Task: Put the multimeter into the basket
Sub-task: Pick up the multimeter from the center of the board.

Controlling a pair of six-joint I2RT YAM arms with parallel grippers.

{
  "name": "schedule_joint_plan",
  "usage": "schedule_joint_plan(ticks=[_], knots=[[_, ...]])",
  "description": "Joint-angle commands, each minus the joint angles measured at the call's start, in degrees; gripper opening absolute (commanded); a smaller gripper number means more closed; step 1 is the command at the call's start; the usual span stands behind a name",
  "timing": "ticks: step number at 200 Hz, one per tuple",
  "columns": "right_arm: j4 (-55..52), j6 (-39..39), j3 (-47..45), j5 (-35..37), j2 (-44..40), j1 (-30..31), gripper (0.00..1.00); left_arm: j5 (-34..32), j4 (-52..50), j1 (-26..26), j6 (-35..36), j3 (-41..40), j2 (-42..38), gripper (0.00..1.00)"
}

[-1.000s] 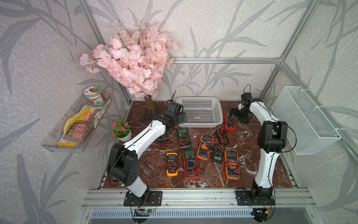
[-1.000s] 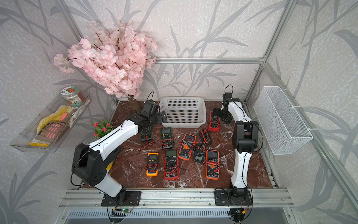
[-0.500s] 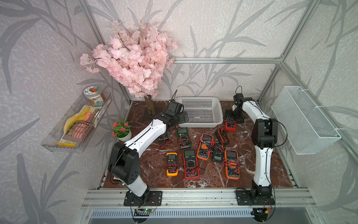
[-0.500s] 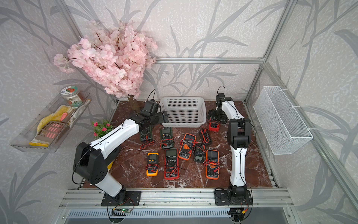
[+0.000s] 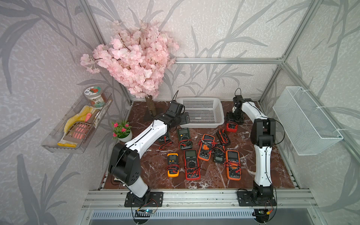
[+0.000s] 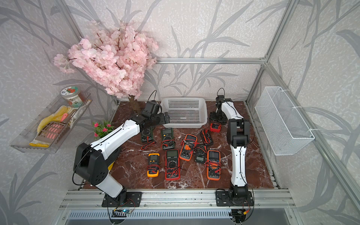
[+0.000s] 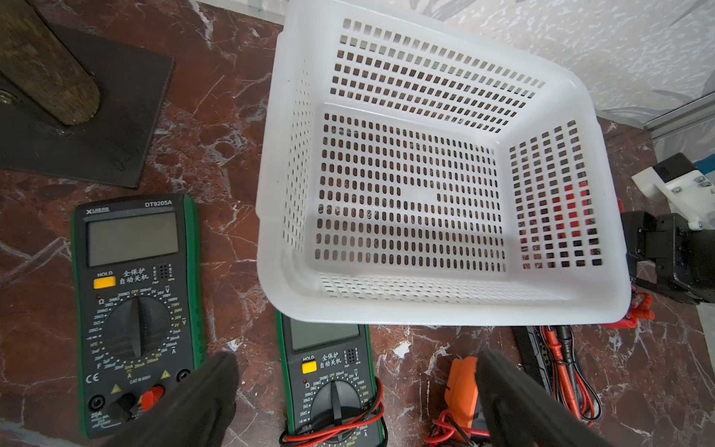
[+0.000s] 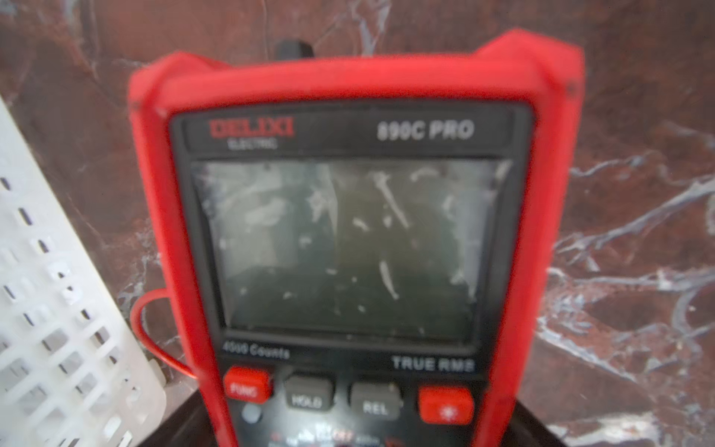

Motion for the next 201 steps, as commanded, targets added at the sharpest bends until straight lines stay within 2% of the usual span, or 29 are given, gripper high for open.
schedule_joint_plan(ticks=[1, 22, 87, 120, 156, 201], knots=[[-2.3, -0.3, -2.8, 3.0, -5.7, -0.8, 0.54, 0.1, -1.1, -0.3, -0.3, -0.7, -1.8, 1.00], [-1.3, 0.8, -5.1, 4.3, -9.5, -2.0, 0.51, 0.3, -1.1, -0.3, -0.4, -0.4, -1.6, 1.00], [0.7, 3.1, -7.4, 10.0, -20.9, -4.4, 0.50, 0.0, -2.0, -0.3, -0.4, 1.0, -1.8, 1.00], [2.1, 4.6, -6.1, 6.4, -24.8, -4.3, 0.51, -1.0, -2.5, -0.3, -0.3, 1.8, -1.9, 1.00], [4.7, 5.3, -3.0, 3.9, -26.6, -0.8, 0.50, -2.9, -2.1, -0.3, 0.3, 2.3, -1.8, 1.00], [2.4, 4.9, 8.3, 3.1, -20.7, 6.7, 0.51, -3.6, -3.7, -0.2, 1.0, 4.9, -0.1, 1.00]])
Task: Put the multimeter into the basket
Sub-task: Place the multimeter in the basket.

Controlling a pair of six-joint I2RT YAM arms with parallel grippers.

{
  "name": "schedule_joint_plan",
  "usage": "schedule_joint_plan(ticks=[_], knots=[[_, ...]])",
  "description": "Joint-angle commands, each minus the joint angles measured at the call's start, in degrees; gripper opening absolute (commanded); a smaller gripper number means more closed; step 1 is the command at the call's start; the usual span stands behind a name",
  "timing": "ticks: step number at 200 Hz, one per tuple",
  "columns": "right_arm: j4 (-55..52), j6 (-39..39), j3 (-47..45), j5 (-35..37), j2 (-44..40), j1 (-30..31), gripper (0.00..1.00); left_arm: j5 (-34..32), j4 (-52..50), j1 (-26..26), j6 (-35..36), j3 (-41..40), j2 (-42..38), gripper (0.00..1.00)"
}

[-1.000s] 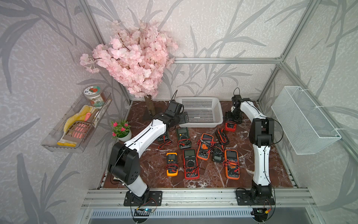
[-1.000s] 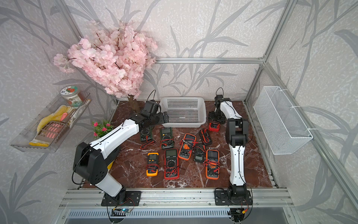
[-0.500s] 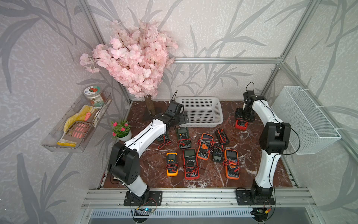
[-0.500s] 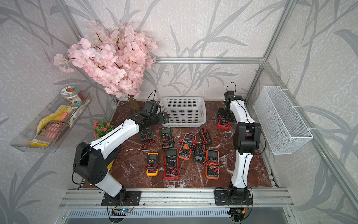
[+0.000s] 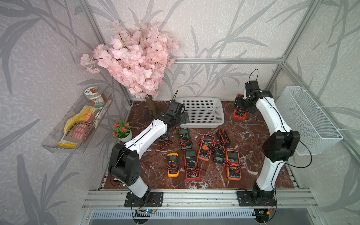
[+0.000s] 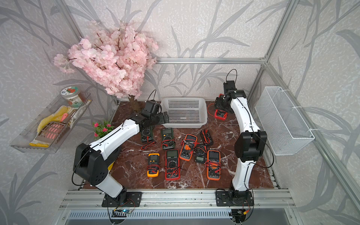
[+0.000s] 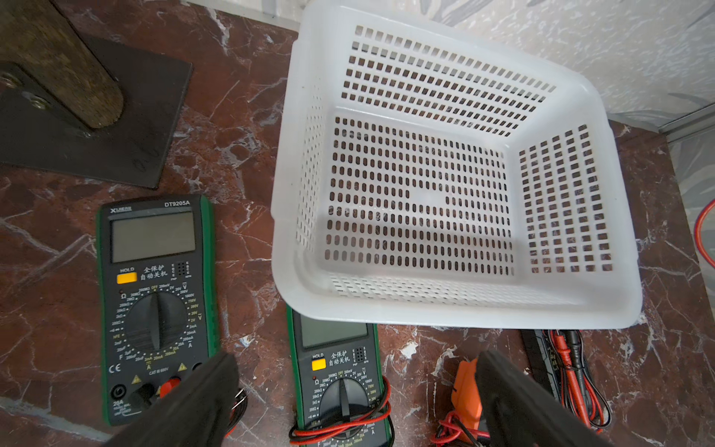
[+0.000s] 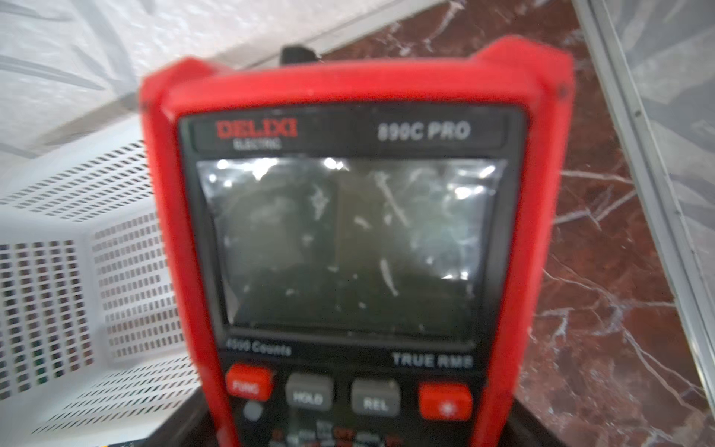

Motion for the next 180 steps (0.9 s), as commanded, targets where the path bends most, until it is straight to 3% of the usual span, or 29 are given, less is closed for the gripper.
schedule_joint_plan(ticks=[1, 96, 180], knots=[[1.9, -0.1, 7.3, -1.3, 1.9, 3.9, 0.51, -1.6, -1.5, -0.1, 0.6, 2.8, 0.0, 1.00], [-5.8, -2.5, 34.3, 0.3, 23.7, 12.2, 0.51, -2.4, -2.9, 0.0, 1.2, 3.7, 0.6, 1.00], [-6.1, -3.4, 33.5, 2.1, 32.6, 13.1, 0.53, -2.3, -3.3, 0.1, 1.1, 2.7, 0.2, 1.00]])
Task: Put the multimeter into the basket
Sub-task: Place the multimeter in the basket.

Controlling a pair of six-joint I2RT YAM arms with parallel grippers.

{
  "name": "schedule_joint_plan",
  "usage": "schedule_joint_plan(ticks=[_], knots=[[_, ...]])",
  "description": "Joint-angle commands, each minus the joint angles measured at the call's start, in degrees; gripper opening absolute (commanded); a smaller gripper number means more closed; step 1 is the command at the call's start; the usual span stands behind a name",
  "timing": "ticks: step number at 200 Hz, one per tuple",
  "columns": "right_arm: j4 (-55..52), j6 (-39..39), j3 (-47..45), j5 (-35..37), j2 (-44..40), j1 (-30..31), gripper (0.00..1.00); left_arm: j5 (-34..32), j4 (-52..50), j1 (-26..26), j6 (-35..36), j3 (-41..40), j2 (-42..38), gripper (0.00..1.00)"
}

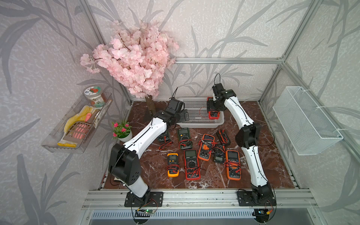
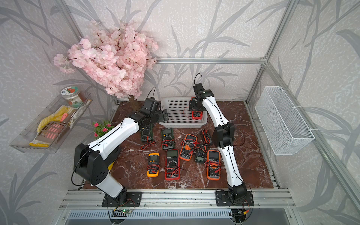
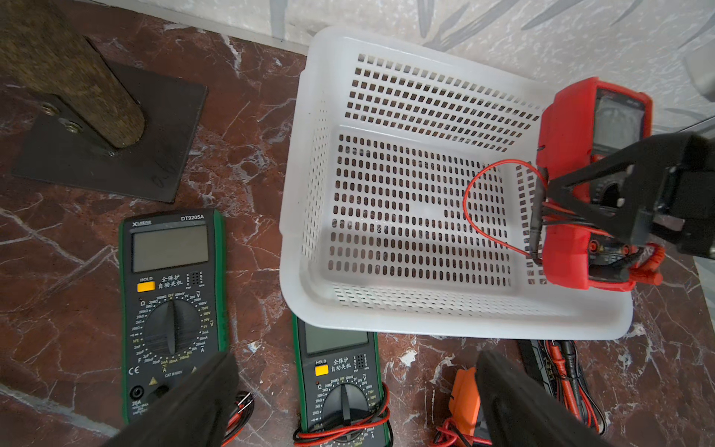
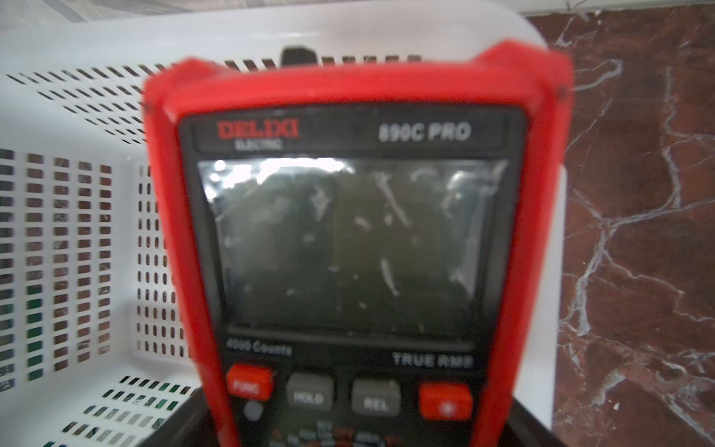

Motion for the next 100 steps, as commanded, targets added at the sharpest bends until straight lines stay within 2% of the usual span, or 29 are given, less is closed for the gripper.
schedule_joint_plan(ticks=[1, 37, 100], knots=[[0.9, -0.6, 1.1, 1.8, 0.8, 0.1, 0.53, -1.0, -1.1, 0.0, 0.9, 0.2, -0.1, 1.00], [0.9, 0.0, 1.1, 3.0, 3.4, 0.1, 0.60, -1.8, -1.6, 0.2, 0.6, -0.6, -0.6, 1.00], [1.5, 1.4, 1.4, 3.9, 5.7, 0.1, 0.75, -7.9, -7.8, 1.7, -2.2, -1.0, -1.0, 1.00]])
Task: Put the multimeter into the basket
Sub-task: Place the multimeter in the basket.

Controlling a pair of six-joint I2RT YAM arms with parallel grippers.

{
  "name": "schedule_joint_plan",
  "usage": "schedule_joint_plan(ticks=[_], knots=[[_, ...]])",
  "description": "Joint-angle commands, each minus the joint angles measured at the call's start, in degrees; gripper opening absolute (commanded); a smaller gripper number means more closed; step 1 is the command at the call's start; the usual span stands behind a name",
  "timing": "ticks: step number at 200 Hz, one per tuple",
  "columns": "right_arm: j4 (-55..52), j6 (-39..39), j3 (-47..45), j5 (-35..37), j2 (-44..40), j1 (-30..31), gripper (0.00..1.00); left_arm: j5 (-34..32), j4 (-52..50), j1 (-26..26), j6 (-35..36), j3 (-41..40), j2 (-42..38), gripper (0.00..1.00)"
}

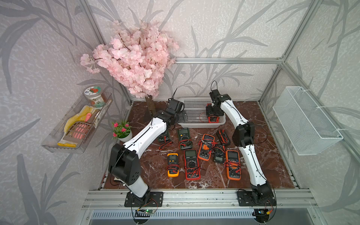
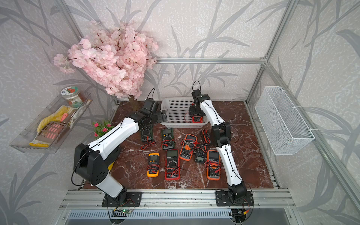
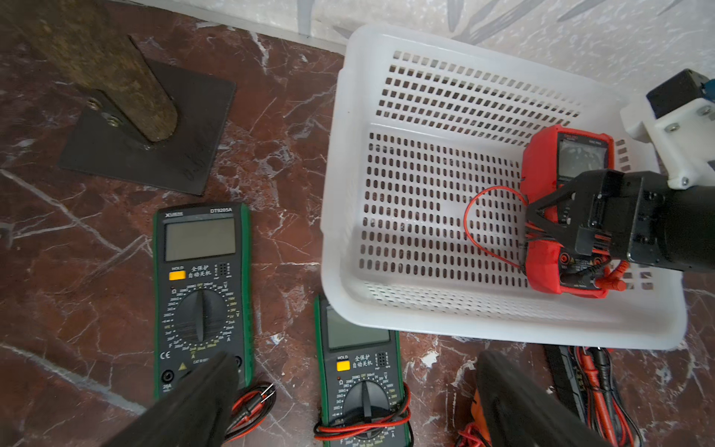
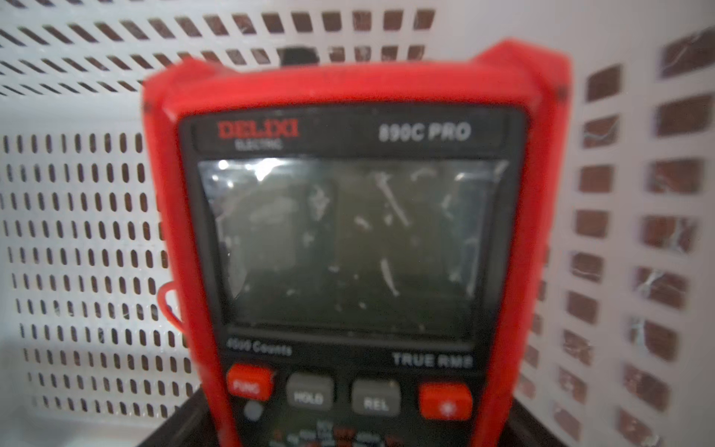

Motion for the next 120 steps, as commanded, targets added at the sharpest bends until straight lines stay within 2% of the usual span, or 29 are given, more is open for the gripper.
schedule_joint_plan(ticks=[1, 67, 120], knots=[[1.3, 0.9, 1.4, 1.7, -0.8, 0.0, 0.75, -4.1, -4.6, 1.0, -1.7, -0.9, -1.0, 1.00], [1.7, 0.0, 1.1, 2.4, -2.9, 0.0, 0.92, -5.7, -4.5, 4.9, -4.9, -7.0, -5.8, 1.00], [0.7, 0.3, 0.3, 3.2, -7.7, 0.0, 0.94, -7.1, -4.5, 8.9, -5.3, -11.1, -8.9, 1.00]])
